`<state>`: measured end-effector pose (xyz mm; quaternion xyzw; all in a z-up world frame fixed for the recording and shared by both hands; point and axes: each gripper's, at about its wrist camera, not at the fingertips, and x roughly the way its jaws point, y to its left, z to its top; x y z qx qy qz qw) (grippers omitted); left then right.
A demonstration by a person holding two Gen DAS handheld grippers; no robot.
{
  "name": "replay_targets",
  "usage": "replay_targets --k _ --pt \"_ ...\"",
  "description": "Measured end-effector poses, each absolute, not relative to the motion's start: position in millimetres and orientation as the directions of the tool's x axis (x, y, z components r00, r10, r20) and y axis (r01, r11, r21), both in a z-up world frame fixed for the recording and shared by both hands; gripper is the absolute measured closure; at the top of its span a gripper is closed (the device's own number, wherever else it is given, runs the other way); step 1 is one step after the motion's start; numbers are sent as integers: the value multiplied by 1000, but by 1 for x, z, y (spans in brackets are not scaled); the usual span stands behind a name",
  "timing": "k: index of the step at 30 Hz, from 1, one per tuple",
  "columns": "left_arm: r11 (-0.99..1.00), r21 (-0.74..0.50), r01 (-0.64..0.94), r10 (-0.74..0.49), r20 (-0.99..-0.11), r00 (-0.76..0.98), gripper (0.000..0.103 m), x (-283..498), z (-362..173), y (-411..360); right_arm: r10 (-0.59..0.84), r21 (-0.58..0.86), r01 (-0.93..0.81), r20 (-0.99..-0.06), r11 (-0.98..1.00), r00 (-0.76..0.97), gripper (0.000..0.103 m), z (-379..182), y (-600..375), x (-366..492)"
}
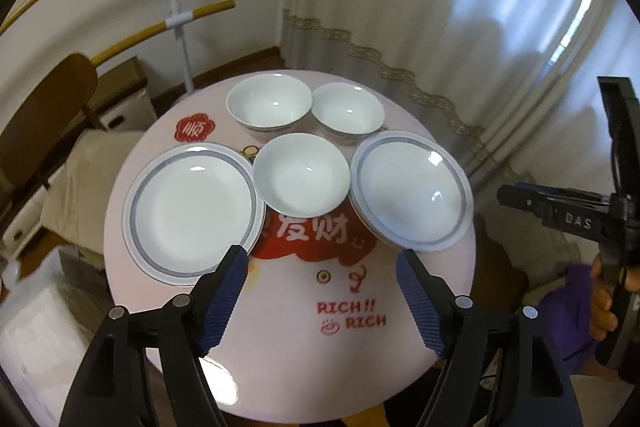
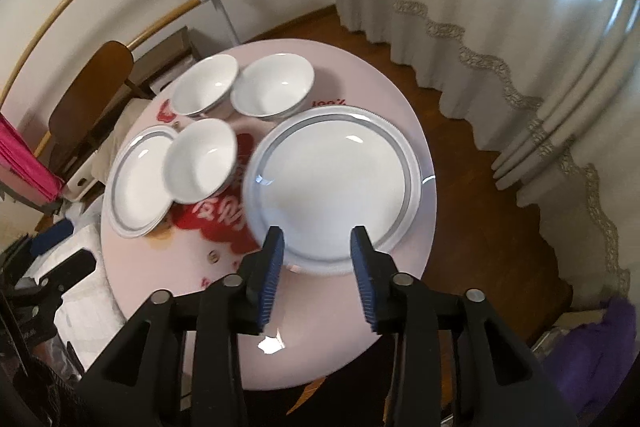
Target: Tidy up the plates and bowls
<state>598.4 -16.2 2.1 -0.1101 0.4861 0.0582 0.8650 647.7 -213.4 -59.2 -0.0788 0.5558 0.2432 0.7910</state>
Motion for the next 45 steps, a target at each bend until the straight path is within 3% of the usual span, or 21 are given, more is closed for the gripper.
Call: replay_targets --k 12,26,35,45 --pt "977 -82 -196 44 -824 565 25 561 31 -39 309 96 -542 -897 835 317 46 -24 -217 593" --pt "975 -25 -221 107 -817 567 24 558 47 -68 365 148 -572 -886 807 285 45 -24 -228 576" --pt "993 -24 -117 49 -811 583 24 565 42 -15 332 146 -475 -881 868 337 45 -22 -197 568" --pt "996 -30 89 -75 -823 564 24 553 36 85 269 187 -233 -876 954 399 45 -21 -124 528"
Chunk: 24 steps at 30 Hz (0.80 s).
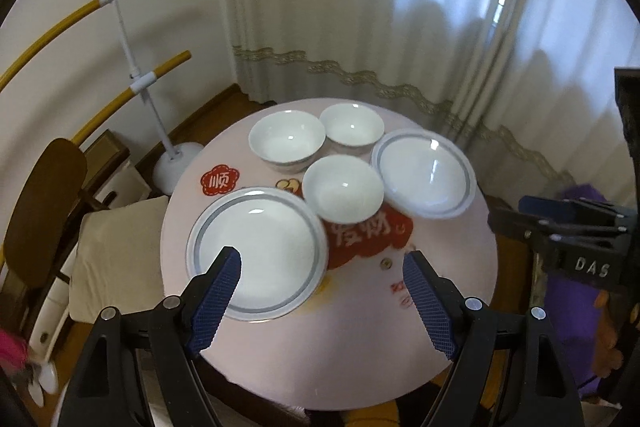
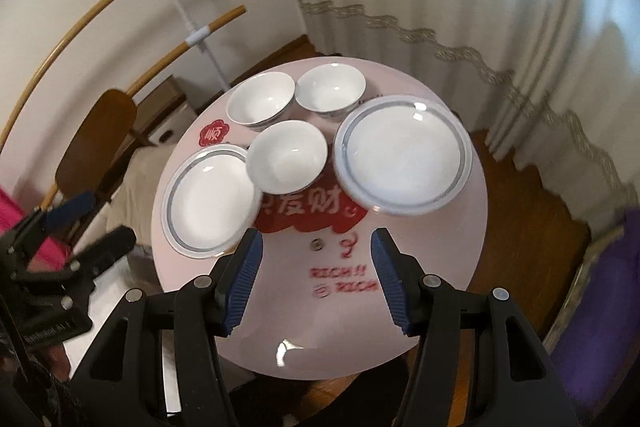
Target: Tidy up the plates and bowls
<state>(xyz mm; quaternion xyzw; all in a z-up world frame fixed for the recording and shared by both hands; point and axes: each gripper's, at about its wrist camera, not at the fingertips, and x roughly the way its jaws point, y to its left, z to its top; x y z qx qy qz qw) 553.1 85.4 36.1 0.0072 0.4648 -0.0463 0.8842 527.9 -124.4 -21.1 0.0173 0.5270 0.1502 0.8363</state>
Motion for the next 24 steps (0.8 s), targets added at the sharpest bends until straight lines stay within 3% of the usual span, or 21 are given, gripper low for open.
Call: replay_targets --k 10,24 --pt "994 -91 66 -112 -828 549 24 559 37 143 195 130 -180 -888 975 417 45 -10 -109 496" --pt "996 -74 -55 -37 -868 495 24 576 22 160 275 216 -198 -897 956 346 45 -44 -101 517"
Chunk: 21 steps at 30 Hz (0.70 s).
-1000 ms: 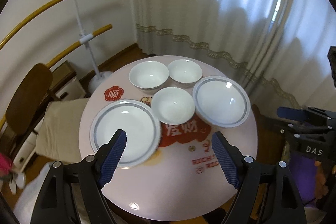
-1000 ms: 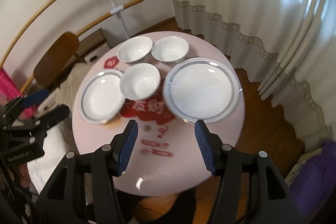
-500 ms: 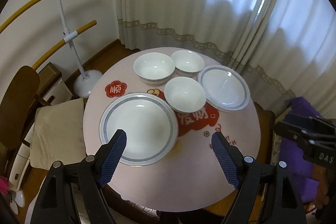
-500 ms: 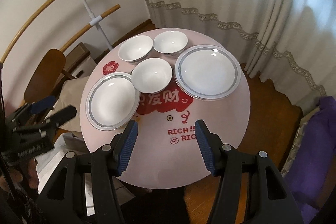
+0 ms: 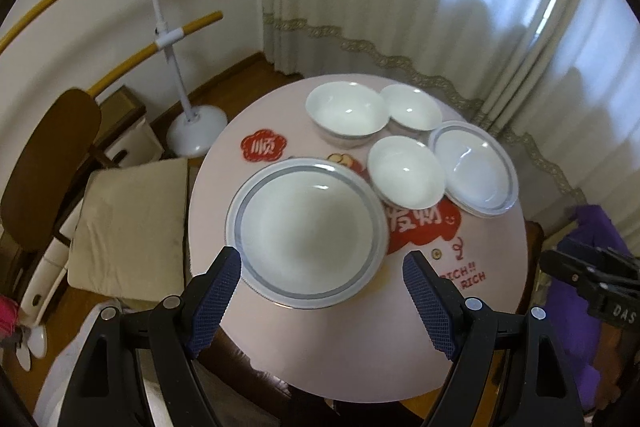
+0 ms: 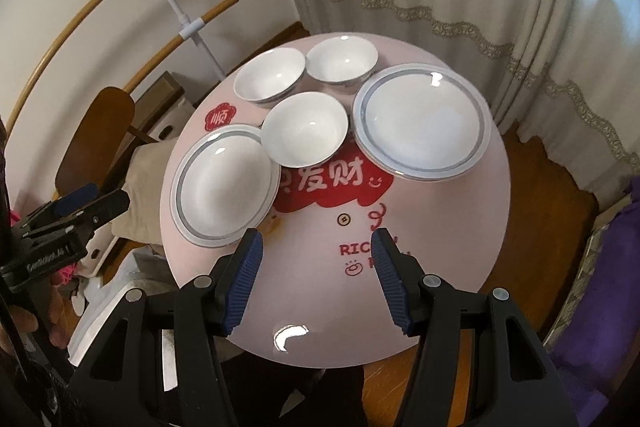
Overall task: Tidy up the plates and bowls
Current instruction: 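Move both grippers down to the rim of the single grey-rimmed plate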
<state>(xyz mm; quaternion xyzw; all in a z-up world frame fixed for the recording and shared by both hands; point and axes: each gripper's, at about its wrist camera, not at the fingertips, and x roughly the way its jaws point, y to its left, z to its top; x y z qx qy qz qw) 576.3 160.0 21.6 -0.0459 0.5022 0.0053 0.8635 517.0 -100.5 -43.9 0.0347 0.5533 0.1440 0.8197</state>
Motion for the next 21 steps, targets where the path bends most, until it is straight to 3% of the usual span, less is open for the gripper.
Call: replay_targets --k 9,21 --pt "998 -61 -33 -41 -903 428 24 622 -3 195 264 241 -113 -919 964 291 45 -75 -75 530" --pt "977 -34 210 -100 -946 309 24 699 -60 260 205 266 199 -938 943 280 45 -120 -27 539"
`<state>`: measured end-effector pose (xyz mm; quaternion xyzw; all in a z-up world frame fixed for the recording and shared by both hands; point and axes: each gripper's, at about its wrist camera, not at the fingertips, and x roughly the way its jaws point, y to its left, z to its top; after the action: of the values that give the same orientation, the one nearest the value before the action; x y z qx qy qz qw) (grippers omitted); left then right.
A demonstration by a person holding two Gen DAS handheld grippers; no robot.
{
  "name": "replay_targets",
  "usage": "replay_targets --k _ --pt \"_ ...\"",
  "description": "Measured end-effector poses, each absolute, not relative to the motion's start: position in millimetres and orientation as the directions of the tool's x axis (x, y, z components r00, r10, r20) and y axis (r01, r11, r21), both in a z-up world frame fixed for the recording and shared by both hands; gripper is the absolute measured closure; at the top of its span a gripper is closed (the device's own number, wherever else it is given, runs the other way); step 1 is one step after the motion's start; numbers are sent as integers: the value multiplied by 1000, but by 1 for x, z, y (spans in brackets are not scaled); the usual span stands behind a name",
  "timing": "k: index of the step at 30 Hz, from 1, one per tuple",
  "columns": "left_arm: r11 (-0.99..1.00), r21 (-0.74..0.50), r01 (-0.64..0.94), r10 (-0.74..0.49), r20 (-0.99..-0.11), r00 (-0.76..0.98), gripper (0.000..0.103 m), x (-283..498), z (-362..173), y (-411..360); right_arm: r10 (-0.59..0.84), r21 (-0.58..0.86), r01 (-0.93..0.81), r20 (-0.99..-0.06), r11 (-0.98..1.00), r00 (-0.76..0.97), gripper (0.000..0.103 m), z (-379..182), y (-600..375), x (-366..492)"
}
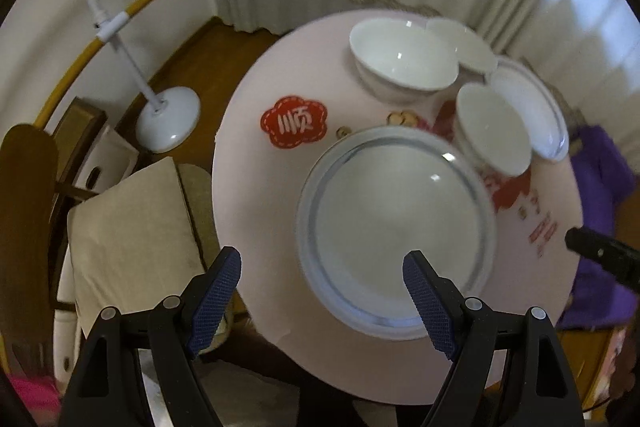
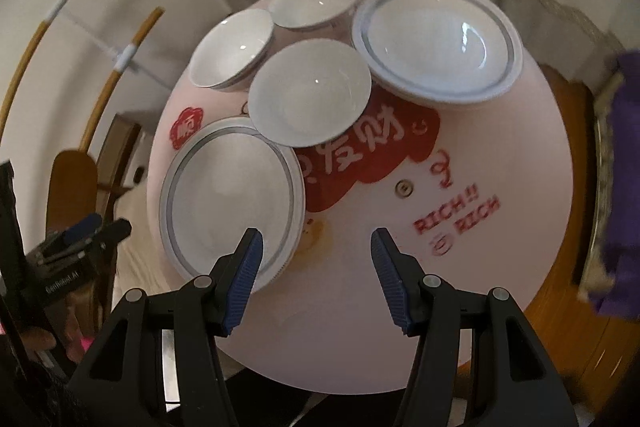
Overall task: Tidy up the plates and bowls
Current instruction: 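Move both grippers down to the rim of the single grey-rimmed plate, then close both grippers on the rim of the grey-rimmed plate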
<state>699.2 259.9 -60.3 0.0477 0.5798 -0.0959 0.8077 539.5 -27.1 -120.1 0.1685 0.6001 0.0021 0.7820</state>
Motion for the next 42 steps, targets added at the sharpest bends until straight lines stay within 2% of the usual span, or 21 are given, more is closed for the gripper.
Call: replay_targets --k 11,22,26,28,32,35,37,42 --pt "938 -55 343 -149 -956 254 24 742 -123 269 188 265 301 -947 916 260 45 -164 -3 542" --pt "928 -91 362 -188 -952 243 26 765 -161 259 239 305 336 -945 891 225 46 -212 2 552" --pt "921 -96 377 -201 -947 250 34 770 -169 256 282 355 333 -927 874 248 54 -219 1 556" --pt "920 -99 380 -202 -949 243 41 771 -171 255 322 389 324 -915 863 242 72 -222 5 558" --pt "914 -121 388 -223 -948 229 52 771 -175 253 336 404 315 -908 859 250 75 -225 10 560" --pt "911 -143 388 -238 -949 209 56 773 -181 251 348 421 327 -901 846 261 80 -227 8 558" --pt "912 -141 385 -235 -949 210 56 774 -184 251 357 434 334 -895 837 267 84 -228 3 556" --pt "915 -143 377 -238 -947 218 56 777 -187 250 392 476 335 -873 813 289 86 -232 -2 556"
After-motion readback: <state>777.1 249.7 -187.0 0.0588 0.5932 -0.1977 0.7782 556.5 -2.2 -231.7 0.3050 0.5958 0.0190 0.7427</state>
